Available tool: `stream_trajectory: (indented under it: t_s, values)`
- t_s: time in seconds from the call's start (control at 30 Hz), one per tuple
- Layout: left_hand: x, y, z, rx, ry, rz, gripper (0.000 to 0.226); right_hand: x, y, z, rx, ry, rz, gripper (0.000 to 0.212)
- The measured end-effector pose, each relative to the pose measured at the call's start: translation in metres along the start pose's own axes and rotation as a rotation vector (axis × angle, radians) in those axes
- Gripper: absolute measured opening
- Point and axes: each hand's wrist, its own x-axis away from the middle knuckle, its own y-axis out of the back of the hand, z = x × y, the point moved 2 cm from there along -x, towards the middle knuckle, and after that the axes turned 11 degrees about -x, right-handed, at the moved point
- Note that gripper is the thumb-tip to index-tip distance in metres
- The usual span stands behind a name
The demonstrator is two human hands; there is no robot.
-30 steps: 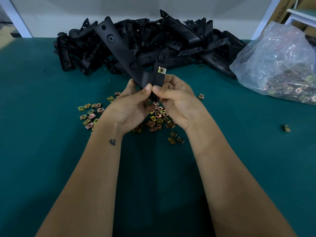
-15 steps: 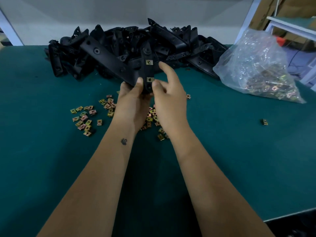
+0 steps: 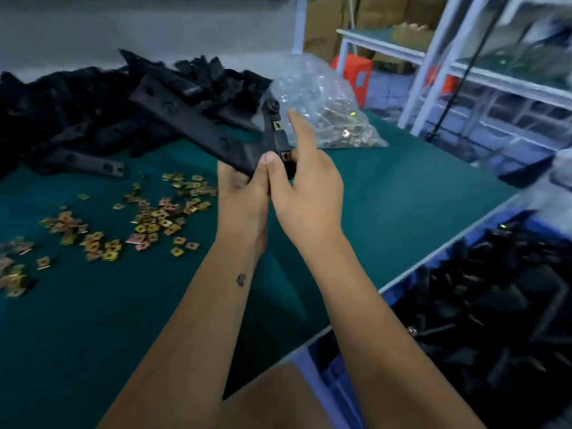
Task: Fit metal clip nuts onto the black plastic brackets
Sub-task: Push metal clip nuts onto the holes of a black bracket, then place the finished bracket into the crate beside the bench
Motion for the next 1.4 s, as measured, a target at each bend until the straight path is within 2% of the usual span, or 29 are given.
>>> stream_trajectory:
  t_s: [0.1,0.27,0.4,0.47,0.57,0.6,0.67,0.77,0.83,0.9,1.0,1.07,1.2,1.3,1.4]
  values:
    - [0.019,-0.051,0.012,-0.045,0.003,0.193,0.034,0.015,0.052,-0.024,-0.037,-0.125,-0.176,0.051]
    - [0.071,-0.138,0.04,-0.158,0.148,0.535,0.024,0.06,0.145,-0.069,-0.118,-0.361,-0.511,0.036]
    - [0.114,-0.19,0.06,-0.302,0.189,0.643,0.018,0.111,0.218,-0.102,-0.08,-0.479,-0.733,0.032]
    - [0.132,-0.208,0.068,-0.299,0.182,0.662,0.03,0.137,0.253,-0.116,-0.029,-0.534,-0.738,0.032]
    - [0.159,-0.22,0.084,-0.34,0.224,0.771,0.056,0.179,0.302,-0.131,0.003,-0.628,-0.575,0.033]
    - [0.169,-0.22,0.091,-0.368,0.25,0.823,0.053,0.195,0.318,-0.135,-0.008,-0.666,-0.519,0.033]
    - [0.185,-0.214,0.107,-0.427,0.316,0.911,0.033,0.23,0.346,-0.14,-0.058,-0.771,-0.469,0.031]
    - [0.207,-0.199,0.135,-0.529,0.425,1.101,0.015,0.274,0.373,-0.145,-0.1,-0.89,-0.431,0.017]
    - [0.22,-0.19,0.15,-0.566,0.493,1.222,0.015,0.29,0.379,-0.154,-0.061,-0.998,-0.423,0.017]
    - [0.226,-0.185,0.159,-0.635,0.505,1.275,0.018,0.295,0.379,-0.165,0.008,-1.1,-0.412,0.025]
    - [0.224,-0.183,0.166,-0.794,0.442,1.357,0.02,0.291,0.37,-0.179,0.132,-1.184,-0.448,0.034]
    - [0.219,-0.183,0.165,-0.894,0.388,1.417,0.018,0.289,0.363,-0.185,0.232,-1.204,-0.468,0.032]
    - [0.211,-0.18,0.162,-0.951,0.391,1.425,0.014,0.291,0.342,-0.198,0.369,-1.279,-0.345,0.027]
    - [0.206,-0.176,0.161,-0.909,0.379,1.381,0.016,0.294,0.329,-0.204,0.356,-1.314,-0.448,0.03]
    - [0.199,-0.177,0.153,-0.828,0.34,1.31,0.018,0.285,0.325,-0.193,0.452,-1.198,-0.752,0.011]
